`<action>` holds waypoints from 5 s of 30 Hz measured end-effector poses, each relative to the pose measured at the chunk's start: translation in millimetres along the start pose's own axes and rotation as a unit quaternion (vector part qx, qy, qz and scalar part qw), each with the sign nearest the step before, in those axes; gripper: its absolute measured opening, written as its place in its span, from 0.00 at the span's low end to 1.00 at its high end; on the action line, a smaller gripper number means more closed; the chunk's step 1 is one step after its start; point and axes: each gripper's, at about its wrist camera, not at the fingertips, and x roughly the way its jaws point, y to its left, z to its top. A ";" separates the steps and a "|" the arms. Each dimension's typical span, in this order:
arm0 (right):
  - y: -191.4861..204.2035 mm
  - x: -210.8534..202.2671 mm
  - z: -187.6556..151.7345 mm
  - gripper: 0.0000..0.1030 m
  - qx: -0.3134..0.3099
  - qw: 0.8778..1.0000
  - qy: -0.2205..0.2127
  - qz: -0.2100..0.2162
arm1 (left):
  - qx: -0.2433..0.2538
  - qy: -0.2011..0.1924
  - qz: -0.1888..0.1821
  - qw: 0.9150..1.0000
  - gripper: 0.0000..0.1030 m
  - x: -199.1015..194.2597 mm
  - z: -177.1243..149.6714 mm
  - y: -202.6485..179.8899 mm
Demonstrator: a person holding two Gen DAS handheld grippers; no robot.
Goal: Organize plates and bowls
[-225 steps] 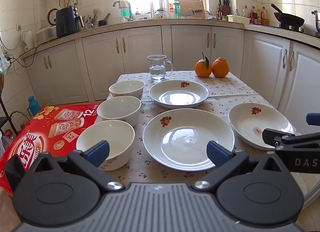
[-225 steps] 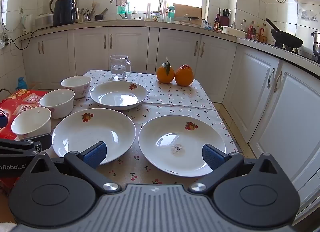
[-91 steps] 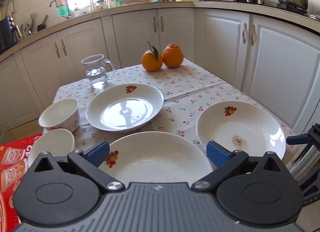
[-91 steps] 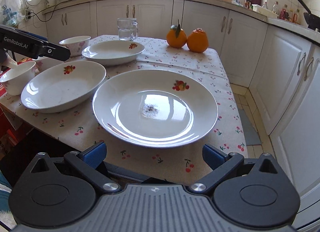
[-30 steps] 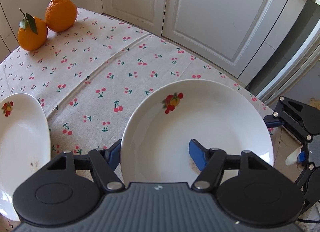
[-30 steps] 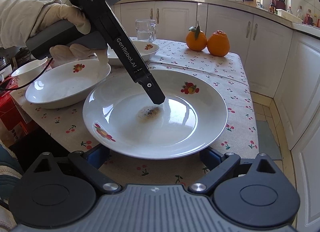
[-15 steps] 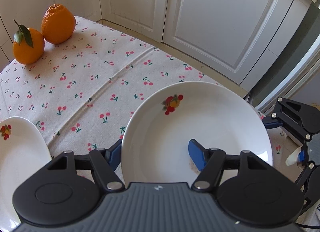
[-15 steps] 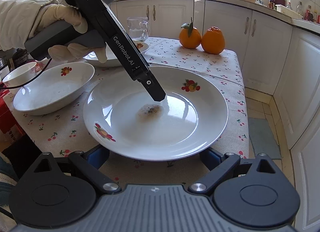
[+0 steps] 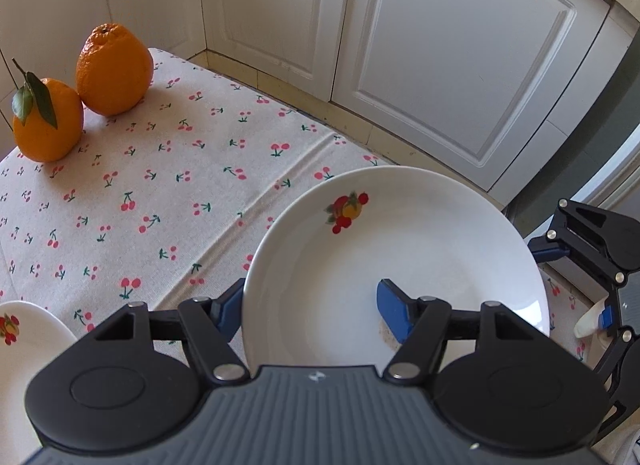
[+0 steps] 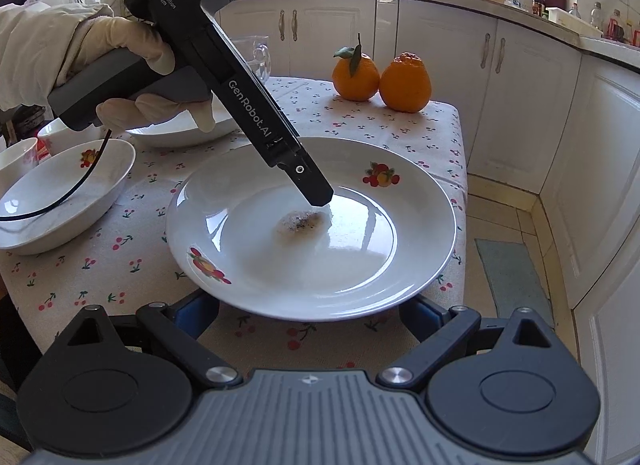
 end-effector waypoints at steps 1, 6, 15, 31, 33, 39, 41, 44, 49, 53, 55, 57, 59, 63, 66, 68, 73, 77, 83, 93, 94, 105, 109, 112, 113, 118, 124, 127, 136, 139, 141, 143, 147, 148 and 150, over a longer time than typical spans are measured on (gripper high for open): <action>-2.0 2.2 1.1 0.96 0.001 1.000 0.000 0.000 | -0.001 -0.001 0.000 1.000 0.65 1.1 1.7 1.1; -9.7 8.9 4.7 0.96 0.004 1.000 -0.002 -0.002 | -0.001 -0.004 0.001 1.000 0.65 5.7 10.6 5.9; -18.3 15.6 9.4 0.96 0.008 1.000 -0.002 -0.011 | -0.004 -0.012 0.002 1.000 0.65 11.1 20.4 10.7; -18.2 17.4 11.3 0.96 0.011 1.000 0.001 -0.011 | 0.003 -0.012 0.007 1.000 0.65 9.3 18.4 9.5; -18.4 17.4 11.6 0.96 0.012 1.000 0.002 -0.011 | 0.006 -0.013 0.010 1.000 0.65 9.4 18.1 8.4; -17.8 17.0 11.3 0.96 0.013 1.000 0.003 -0.010 | 0.010 -0.013 0.012 1.000 0.65 8.6 15.7 7.5; -18.0 17.5 11.8 0.96 0.014 1.000 0.004 -0.010 | 0.009 -0.012 0.011 1.000 0.65 8.8 15.5 7.5; -18.5 17.7 11.9 0.96 0.014 1.000 0.006 -0.009 | 0.009 -0.013 0.011 1.000 0.68 9.0 15.4 7.1; -15.5 15.4 12.6 1.00 0.012 1.000 0.003 -0.018 | 0.015 -0.034 0.021 0.999 0.79 -5.1 13.0 1.8; -5.8 3.7 10.3 1.00 0.008 1.000 0.004 -0.030 | 0.013 -0.058 0.034 0.998 0.79 -37.4 4.1 -2.5; 2.0 -6.1 7.4 1.00 0.008 0.999 0.002 -0.036 | 0.009 -0.070 0.045 0.997 0.81 -56.6 -3.5 -4.5; 10.4 -16.9 4.3 1.00 0.011 0.999 -0.005 -0.038 | 0.004 -0.082 0.055 0.995 0.82 -78.9 -13.8 -6.7; 22.3 -28.8 0.6 1.00 0.009 0.999 -0.013 -0.036 | 0.003 -0.094 0.067 0.993 0.83 -100.6 -26.5 -9.8; 49.4 -47.3 -5.3 1.00 -0.007 0.999 -0.024 -0.035 | 0.000 -0.120 0.097 0.988 0.85 -139.7 -58.1 -23.8; 67.6 -58.7 -5.9 1.00 -0.015 0.999 -0.036 -0.028 | -0.002 -0.141 0.122 0.982 0.88 -160.2 -87.2 -37.0; 77.2 -63.5 -5.8 1.00 -0.014 0.999 -0.044 -0.021 | -0.007 -0.149 0.137 0.979 0.89 -168.0 -107.7 -44.8; 100.1 -70.7 -8.6 1.00 -0.015 0.998 -0.053 -0.008 | -0.021 -0.142 0.175 0.974 0.89 -171.9 -158.6 -62.1; 112.9 -71.8 -10.6 1.00 -0.025 0.998 -0.053 -0.003 | -0.048 -0.133 0.178 0.974 0.89 -173.5 -191.1 -65.1; 121.2 -67.7 -8.2 1.00 -0.025 0.998 -0.049 0.002 | -0.076 -0.127 0.191 0.970 0.89 -179.5 -228.4 -65.2; 138.6 -56.3 -2.4 1.00 -0.047 0.998 -0.038 0.024 | -0.103 -0.119 0.184 0.970 0.89 -186.0 -253.3 -57.9; 139.8 -55.0 -1.8 1.00 -0.050 0.998 -0.035 0.024 | -0.103 -0.117 0.186 0.970 0.89 -185.7 -254.9 -58.2; 137.7 -35.1 13.5 1.00 -0.043 0.998 -0.027 0.044 | -0.149 -0.104 0.179 0.967 0.89 -184.2 -293.0 -74.8; 135.9 -25.9 25.9 1.00 -0.046 0.997 -0.022 0.055 | -0.171 -0.103 0.179 0.963 0.89 -176.8 -302.5 -74.3; 134.4 -19.6 38.8 1.00 -0.048 0.996 -0.016 0.074 | -0.180 -0.104 0.188 0.960 0.89 -169.4 -304.8 -72.2; 134.0 -17.8 43.1 1.00 -0.048 0.995 -0.014 0.080 | -0.183 -0.106 0.191 0.958 0.89 -167.4 -305.2 -71.1; 132.8 -2.4 65.9 1.00 -0.054 0.990 0.003 0.129 | -0.205 -0.109 0.198 0.952 0.89 -156.4 -302.2 -65.6; 132.4 26.9 89.0 1.00 -0.072 0.980 0.035 0.181 | -0.211 -0.118 0.217 0.946 0.89 -150.8 -298.0 -66.7; 131.5 42.4 98.6 1.00 -0.084 0.973 0.054 0.209 | -0.224 -0.123 0.215 0.943 0.91 -149.2 -298.3 -65.3; 136.4 84.5 111.6 1.00 -0.103 0.949 0.122 0.272 | -0.235 -0.128 0.225 0.937 0.97 -146.3 -297.2 -66.4; 139.7 90.5 112.8 1.00 -0.112 0.943 0.132 0.285 | -0.235 -0.130 0.226 0.937 0.97 -145.7 -296.3 -67.0; 141.0 95.2 114.2 1.00 -0.115 0.939 0.139 0.293 | -0.234 -0.131 0.224 0.937 0.97 -146.5 -297.0 -67.5; 142.3 100.7 116.0 1.00 -0.119 0.936 0.146 0.297 | -0.233 -0.133 0.222 0.937 0.95 -146.9 -297.5 -67.5; 143.3 109.8 120.3 1.00 -0.124 0.931 0.152 0.307 | -0.229 -0.135 0.220 0.939 0.93 -147.3 -297.4 -68.1; 144.2 112.3 121.8 1.00 -0.126 0.930 0.153 0.310 | -0.226 -0.136 0.219 0.939 0.92 -147.5 -297.4 -68.2; 145.2 114.7 124.6 1.00 -0.131 0.928 0.156 0.313 | -0.224 -0.136 0.219 0.940 0.92 -147.8 -297.0 -68.8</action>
